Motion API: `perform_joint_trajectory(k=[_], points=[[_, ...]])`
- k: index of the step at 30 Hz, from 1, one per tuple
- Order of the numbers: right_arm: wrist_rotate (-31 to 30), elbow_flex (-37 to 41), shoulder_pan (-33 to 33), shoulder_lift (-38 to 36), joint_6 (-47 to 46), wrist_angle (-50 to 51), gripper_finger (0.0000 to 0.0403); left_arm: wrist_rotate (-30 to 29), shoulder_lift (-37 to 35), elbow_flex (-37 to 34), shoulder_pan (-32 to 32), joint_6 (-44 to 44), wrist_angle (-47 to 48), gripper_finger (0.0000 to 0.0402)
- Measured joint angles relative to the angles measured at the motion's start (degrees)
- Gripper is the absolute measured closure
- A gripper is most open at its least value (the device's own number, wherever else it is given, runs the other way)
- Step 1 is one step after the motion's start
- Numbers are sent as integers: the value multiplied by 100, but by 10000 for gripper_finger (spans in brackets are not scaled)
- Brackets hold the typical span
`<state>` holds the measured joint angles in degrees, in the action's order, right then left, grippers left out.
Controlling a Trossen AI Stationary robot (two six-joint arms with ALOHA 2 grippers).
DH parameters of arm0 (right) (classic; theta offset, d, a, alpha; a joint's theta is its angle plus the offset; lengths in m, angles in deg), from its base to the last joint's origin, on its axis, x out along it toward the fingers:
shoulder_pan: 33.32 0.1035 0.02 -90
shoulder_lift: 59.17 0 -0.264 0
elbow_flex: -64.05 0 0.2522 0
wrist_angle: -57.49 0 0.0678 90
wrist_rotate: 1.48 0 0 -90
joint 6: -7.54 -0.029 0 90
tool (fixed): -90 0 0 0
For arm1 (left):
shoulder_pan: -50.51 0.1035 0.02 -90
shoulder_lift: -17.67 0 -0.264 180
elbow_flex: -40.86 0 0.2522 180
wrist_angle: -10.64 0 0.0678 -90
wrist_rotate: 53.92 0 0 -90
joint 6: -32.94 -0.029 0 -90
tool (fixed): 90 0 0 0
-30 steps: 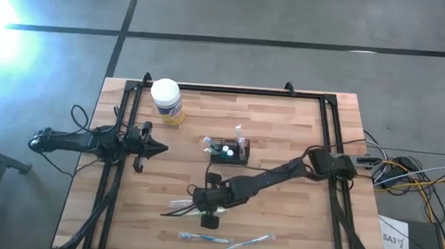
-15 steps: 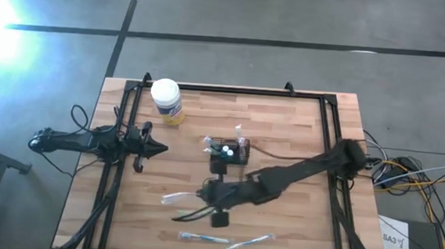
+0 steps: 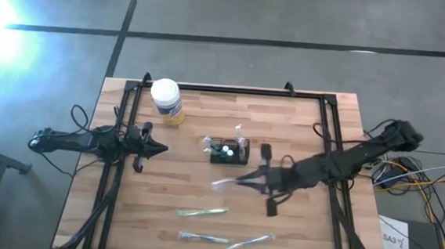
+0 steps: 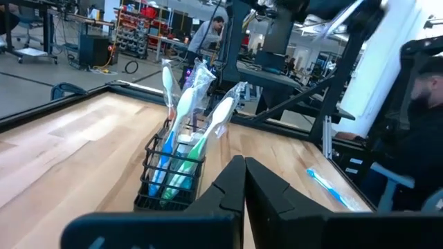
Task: Pick & Place toothbrushing station
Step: Put the purple toothbrush into the black wire organizer
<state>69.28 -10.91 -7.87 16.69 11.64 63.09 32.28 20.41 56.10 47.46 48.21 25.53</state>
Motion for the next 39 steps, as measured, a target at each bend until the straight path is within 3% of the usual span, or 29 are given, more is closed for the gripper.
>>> perform_joint_trajectory(k=[5,9,11,16,24,31,39], points=[[-40,2308,-108,-749,-164,-2092,380,-25,0,0,0,-221,-19,390],[-46,3525,-195,-1045,-102,-4211,380,-105,0,-7,2,-726,-98,385],[-28,3897,-208,-1159,126,-4707,380,-107,0,-9,4,-823,-126,384],[-28,4507,-246,-1953,784,-4781,380,-101,-2,-7,4,-905,-223,388],[-31,5473,-285,-3282,959,-4778,380,-85,0,-9,2,-1229,-260,392],[-39,6074,-286,-3672,926,-4960,380,-79,-2,-87,-2,-992,-336,386],[-26,6073,-286,-3875,897,-4582,380,-79,-2,-96,0,-867,-438,395]])
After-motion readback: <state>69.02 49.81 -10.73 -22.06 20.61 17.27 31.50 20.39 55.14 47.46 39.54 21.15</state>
